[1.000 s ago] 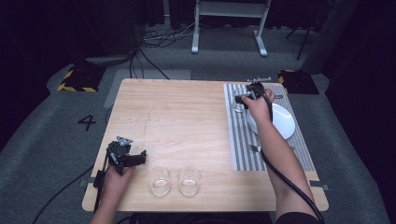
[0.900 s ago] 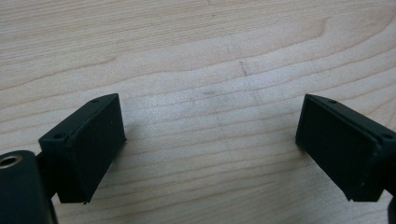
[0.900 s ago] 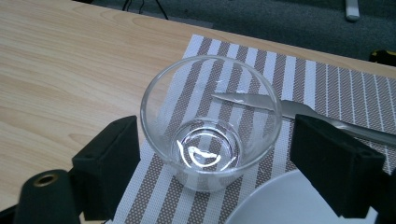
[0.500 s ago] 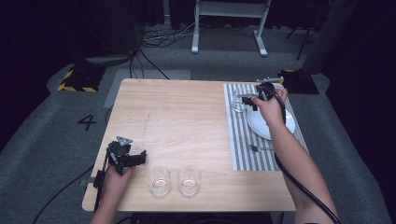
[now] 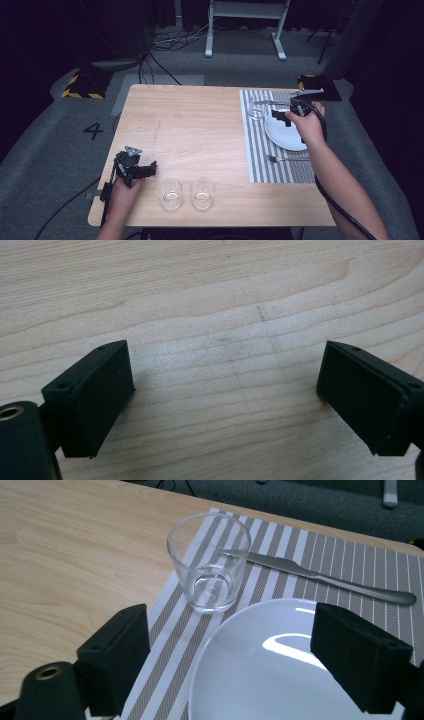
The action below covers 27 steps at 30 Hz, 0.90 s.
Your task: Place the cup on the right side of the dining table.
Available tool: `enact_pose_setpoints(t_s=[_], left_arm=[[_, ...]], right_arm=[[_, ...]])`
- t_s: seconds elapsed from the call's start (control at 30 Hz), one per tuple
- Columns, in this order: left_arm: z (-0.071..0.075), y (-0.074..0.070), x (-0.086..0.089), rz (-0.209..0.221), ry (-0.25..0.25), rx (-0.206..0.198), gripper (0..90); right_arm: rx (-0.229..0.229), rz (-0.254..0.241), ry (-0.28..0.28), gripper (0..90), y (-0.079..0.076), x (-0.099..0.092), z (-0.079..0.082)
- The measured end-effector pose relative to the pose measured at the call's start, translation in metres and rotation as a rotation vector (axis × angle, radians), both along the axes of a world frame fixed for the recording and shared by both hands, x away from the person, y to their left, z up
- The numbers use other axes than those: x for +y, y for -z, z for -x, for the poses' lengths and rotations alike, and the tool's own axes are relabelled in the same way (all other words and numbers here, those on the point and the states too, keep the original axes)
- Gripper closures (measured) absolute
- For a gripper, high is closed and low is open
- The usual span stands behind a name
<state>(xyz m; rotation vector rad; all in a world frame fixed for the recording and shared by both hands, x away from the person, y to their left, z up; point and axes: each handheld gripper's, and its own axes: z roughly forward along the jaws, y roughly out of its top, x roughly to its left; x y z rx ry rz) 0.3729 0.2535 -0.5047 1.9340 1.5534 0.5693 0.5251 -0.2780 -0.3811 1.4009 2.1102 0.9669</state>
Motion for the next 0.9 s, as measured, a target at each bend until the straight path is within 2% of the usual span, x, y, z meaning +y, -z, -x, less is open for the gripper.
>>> enact_pose_setpoints(t_s=[0.23, 0.47, 0.57, 0.7, 0.9], left_arm=[[0.0, 0.0, 0.0, -0.002, 0.0, 0.0, 8.3], [0.0, 0.0, 0.0, -0.002, 0.0, 0.0, 8.3], [0.0, 0.0, 0.0, 0.0, -0.001, 0.0, 8.3], [0.0, 0.0, 0.0, 0.0, -0.001, 0.0, 8.3], [0.0, 0.0, 0.0, 0.0, -0.001, 0.0, 8.3]], right_arm=[[0.002, -0.011, -0.026, 16.6, -0.004, -0.011, 0.026], [0.01, -0.007, -0.077, 16.9, -0.007, -0.011, 0.056], [0.007, -0.001, -0.088, 16.9, -0.008, -0.012, 0.066], [0.001, 0.035, -0.106, 17.0, -0.008, -0.013, 0.082], [0.003, 0.029, -0.123, 17.1, -0.006, -0.018, 0.103]])
